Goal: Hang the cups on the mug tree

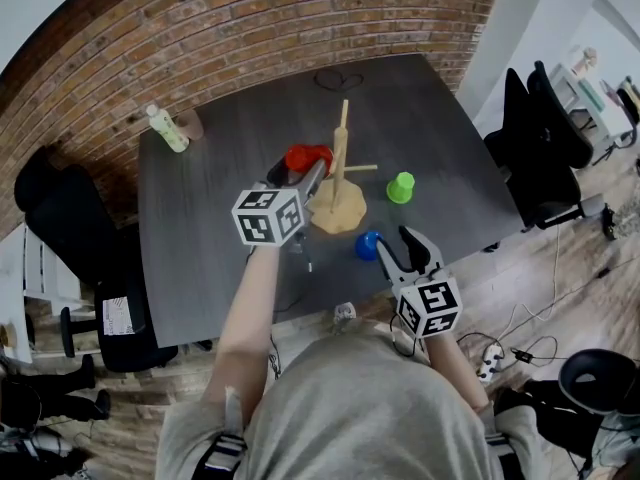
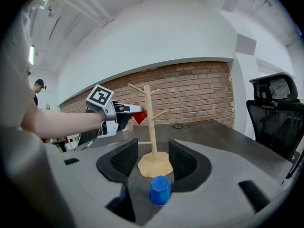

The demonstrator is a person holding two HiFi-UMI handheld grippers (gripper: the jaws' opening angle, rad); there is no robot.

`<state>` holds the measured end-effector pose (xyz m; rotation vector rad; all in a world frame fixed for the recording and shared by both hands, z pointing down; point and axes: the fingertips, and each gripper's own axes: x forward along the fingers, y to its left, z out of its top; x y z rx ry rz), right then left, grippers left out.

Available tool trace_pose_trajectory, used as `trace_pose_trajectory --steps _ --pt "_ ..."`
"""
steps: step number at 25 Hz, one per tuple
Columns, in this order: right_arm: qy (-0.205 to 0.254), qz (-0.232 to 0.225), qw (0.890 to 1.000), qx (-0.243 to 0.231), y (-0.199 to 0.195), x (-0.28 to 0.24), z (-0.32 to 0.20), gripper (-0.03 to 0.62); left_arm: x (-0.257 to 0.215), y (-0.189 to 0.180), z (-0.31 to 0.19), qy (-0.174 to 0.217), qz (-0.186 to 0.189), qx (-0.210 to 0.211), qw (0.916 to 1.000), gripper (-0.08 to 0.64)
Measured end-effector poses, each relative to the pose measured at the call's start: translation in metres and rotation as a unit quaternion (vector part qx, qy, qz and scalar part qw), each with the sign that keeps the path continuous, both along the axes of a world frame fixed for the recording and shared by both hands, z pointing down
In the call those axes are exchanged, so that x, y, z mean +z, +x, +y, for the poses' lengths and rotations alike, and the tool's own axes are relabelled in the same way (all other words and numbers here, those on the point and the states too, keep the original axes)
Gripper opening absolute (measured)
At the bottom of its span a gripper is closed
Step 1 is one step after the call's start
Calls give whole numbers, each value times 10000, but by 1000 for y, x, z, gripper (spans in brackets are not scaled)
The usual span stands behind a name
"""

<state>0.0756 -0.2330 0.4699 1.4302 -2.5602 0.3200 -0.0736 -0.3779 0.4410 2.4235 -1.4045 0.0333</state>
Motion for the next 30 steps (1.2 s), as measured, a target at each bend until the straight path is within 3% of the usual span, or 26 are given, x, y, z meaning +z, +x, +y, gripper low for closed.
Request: trace_pose_trajectory --steps 7,30 --pt "-30 -10 10000 -2 -2 3 6 201 -2 -10 4 65 -248 -262 9993 276" --pt "0 -27 10000 67 -6 2 41 201 -13 -24 44 250 -234 -437 9985 308"
